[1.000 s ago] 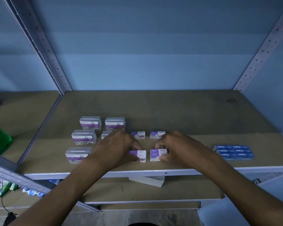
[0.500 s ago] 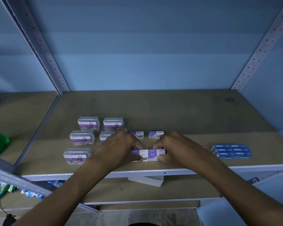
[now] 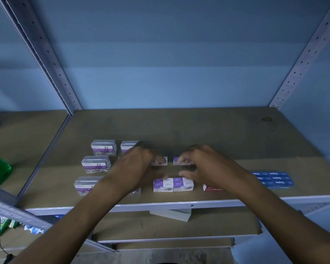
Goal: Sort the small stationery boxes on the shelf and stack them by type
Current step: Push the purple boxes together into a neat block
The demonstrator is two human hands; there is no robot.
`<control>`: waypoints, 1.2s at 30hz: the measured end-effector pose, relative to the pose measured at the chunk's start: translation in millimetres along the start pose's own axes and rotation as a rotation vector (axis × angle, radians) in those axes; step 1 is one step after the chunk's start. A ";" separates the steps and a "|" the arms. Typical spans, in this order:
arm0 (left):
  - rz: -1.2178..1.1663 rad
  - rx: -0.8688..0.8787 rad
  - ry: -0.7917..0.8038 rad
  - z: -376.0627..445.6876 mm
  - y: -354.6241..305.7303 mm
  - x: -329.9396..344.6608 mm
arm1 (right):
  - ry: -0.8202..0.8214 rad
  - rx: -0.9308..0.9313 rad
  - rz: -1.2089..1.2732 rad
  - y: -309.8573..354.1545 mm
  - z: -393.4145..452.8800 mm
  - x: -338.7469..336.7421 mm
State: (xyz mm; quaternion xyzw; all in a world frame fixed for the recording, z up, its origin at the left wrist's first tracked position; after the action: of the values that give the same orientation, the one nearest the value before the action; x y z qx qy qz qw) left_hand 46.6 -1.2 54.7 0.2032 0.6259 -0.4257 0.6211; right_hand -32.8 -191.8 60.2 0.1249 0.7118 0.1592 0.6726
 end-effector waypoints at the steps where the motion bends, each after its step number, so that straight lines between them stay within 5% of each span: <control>1: 0.024 -0.021 -0.029 1.7 1.5 -3.5 | -0.030 -0.012 -0.016 0.1 3.5 -2.8; 8: 0.192 -0.084 -0.009 16.2 11.6 2.0 | -0.073 -0.015 -0.106 -7.0 23.9 9.3; 24: 0.046 -0.130 -0.046 21.1 14.2 -6.0 | -0.125 -0.053 -0.046 -9.0 23.1 0.0; 36: 0.060 -0.067 0.005 -0.9 -9.5 0.0 | -0.016 -0.097 -0.019 -0.8 -1.5 6.4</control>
State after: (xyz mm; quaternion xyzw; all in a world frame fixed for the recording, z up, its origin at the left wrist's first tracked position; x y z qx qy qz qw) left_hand 38.6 -5.8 57.2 0.2022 0.6351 -0.3849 0.6384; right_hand -34.8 -190.1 54.1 0.0866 0.6990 0.1861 0.6850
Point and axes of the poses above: each hand's wrist, its own z-axis towards the middle knuckle, its own x-axis out of the palm, y = z × x, the point moved 3 cm from there along z, towards the middle knuckle, and after that the axes turned 1 degree about z, right-handed, at the moved point
